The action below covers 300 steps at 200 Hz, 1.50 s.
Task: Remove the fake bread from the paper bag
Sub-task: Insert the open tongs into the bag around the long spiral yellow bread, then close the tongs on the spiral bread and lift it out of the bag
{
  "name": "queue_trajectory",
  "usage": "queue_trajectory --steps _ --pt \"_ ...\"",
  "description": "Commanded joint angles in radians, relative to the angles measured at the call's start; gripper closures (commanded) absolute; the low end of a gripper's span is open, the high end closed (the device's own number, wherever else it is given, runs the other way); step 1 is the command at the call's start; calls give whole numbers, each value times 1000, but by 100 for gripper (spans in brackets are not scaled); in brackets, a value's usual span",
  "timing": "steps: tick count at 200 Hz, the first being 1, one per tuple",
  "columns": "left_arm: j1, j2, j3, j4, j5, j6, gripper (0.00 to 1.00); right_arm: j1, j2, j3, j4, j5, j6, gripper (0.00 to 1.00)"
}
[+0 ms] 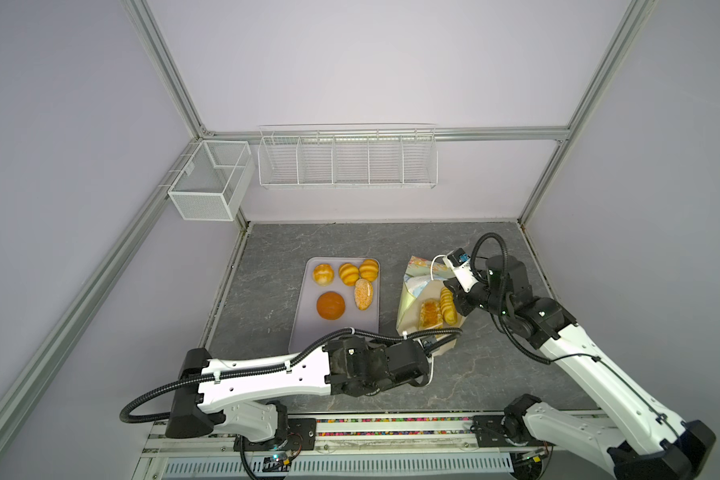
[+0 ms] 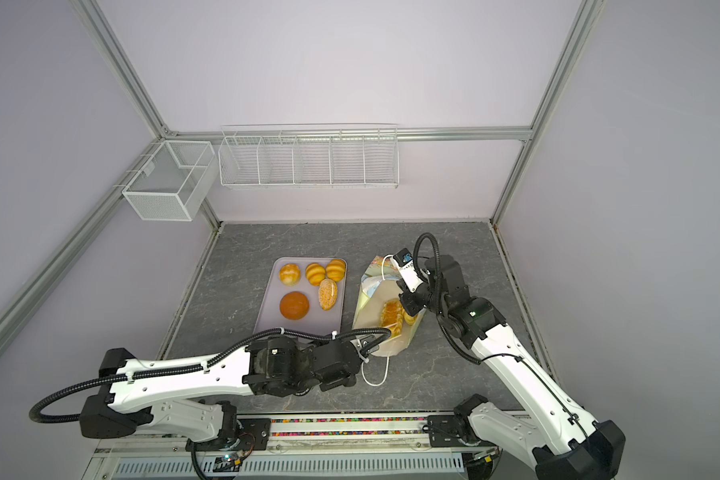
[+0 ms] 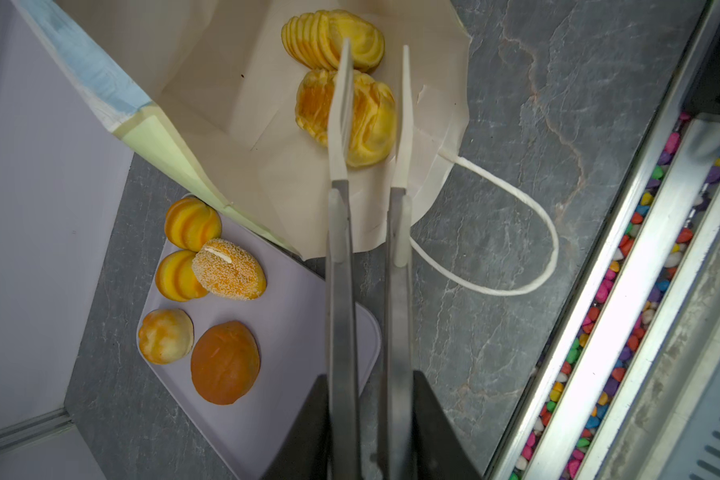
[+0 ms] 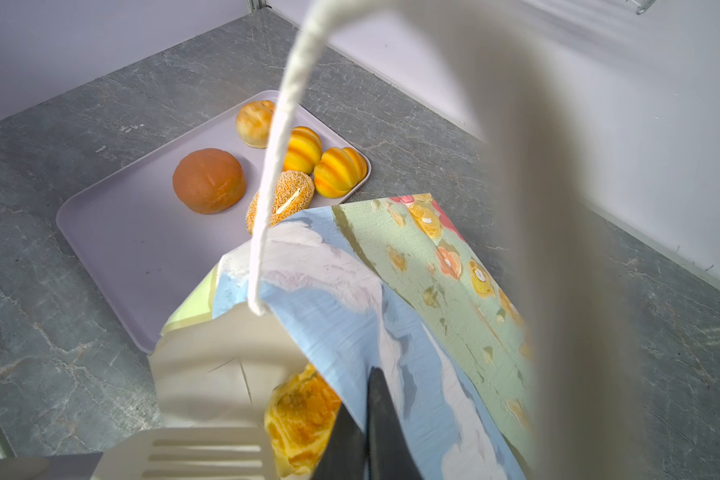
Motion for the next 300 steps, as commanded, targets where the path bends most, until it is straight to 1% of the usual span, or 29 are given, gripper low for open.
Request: queue_trajectory --steps 1,15,47,74,91,123,130,133,142,172,194,253,300 --pt "-6 24 59 29 -34 57 65 2 -3 21 -2 23 3 93" --pt "-5 51 74 16 -37 71 62 2 -6 18 -2 26 1 93" --pt "-5 117 123 -28 -56 67 61 2 -15 14 -3 47 12 93" --pt "-5 178 158 -62 -78 26 61 2 -26 9 -7 63 23 93" --pt "-5 206 159 -65 -114 3 61 1 -29 10 -10 71 29 93" --pt "-6 222 143 -14 -192 -68 63 2 -23 16 -12 80 46 94" --pt "-5 224 138 -1 -192 -86 64 2 -22 16 -11 80 48 93" --pt "-5 224 136 6 -226 -97 64 1 -22 16 -10 80 50 93" --pt "-5 230 131 15 -262 -126 66 1 -19 16 -7 79 52 93" --pt "-5 252 119 29 -305 -163 69 3 -18 13 -6 73 64 93" --pt "-5 253 116 17 -335 -176 78 2 -25 10 -9 74 69 93" --pt "-5 194 86 27 -289 -174 100 2 -33 5 -10 94 75 93" --pt "-5 129 95 30 -252 -161 100 1 -12 13 -20 127 93 93"
